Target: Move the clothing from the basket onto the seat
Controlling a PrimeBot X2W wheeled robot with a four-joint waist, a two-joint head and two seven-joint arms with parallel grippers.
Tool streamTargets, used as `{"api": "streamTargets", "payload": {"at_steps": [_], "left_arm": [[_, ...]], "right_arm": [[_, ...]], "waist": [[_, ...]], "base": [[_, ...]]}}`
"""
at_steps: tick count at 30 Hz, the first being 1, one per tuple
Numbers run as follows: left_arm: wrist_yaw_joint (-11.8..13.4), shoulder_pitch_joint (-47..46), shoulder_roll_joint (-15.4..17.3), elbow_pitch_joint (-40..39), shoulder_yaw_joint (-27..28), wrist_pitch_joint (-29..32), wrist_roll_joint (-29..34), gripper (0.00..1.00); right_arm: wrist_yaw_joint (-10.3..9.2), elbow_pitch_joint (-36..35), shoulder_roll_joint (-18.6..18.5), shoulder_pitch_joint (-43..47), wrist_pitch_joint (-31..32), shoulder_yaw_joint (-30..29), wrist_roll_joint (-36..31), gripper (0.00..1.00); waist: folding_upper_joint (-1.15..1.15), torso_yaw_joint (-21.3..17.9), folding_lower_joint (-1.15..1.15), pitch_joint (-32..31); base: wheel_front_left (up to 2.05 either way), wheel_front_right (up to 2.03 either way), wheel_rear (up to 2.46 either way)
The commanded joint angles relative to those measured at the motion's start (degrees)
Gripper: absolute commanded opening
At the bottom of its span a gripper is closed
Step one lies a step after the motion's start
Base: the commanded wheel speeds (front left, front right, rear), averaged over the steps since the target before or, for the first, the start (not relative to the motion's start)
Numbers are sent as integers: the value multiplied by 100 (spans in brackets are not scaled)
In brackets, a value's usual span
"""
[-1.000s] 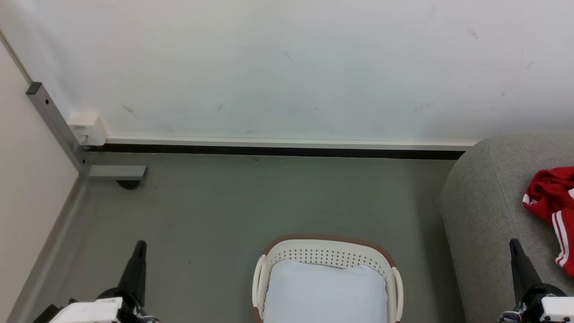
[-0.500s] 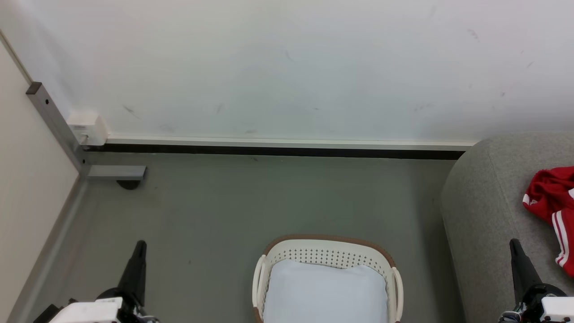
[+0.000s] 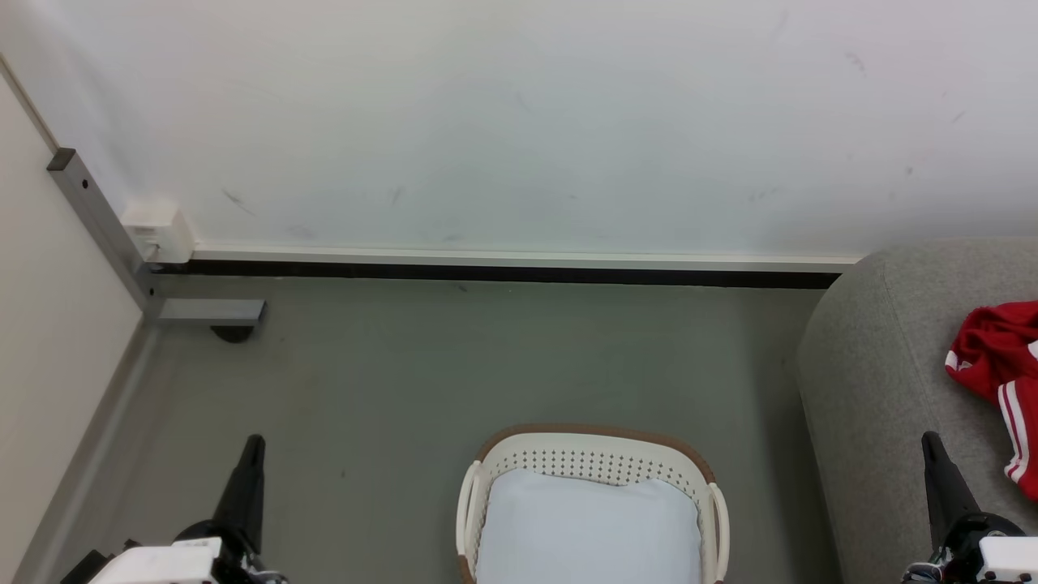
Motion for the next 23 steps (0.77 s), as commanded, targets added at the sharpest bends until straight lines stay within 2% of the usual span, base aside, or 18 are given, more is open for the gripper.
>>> {"api": "streamTargets", "payload": {"at_steps": [1, 23], "left_arm": [[-22, -45, 40, -23, 11, 22, -65, 0], [-22, -45, 40, -23, 11, 21, -66, 0]], "right_arm": [[-12, -16, 9, -72, 10, -26, -40, 0], [-12, -16, 10, -73, 16, -31, -45, 0]], "waist": [[0, 0, 0, 0], [0, 0, 0, 0]], "base": [[0, 0, 0], [0, 0, 0]]}}
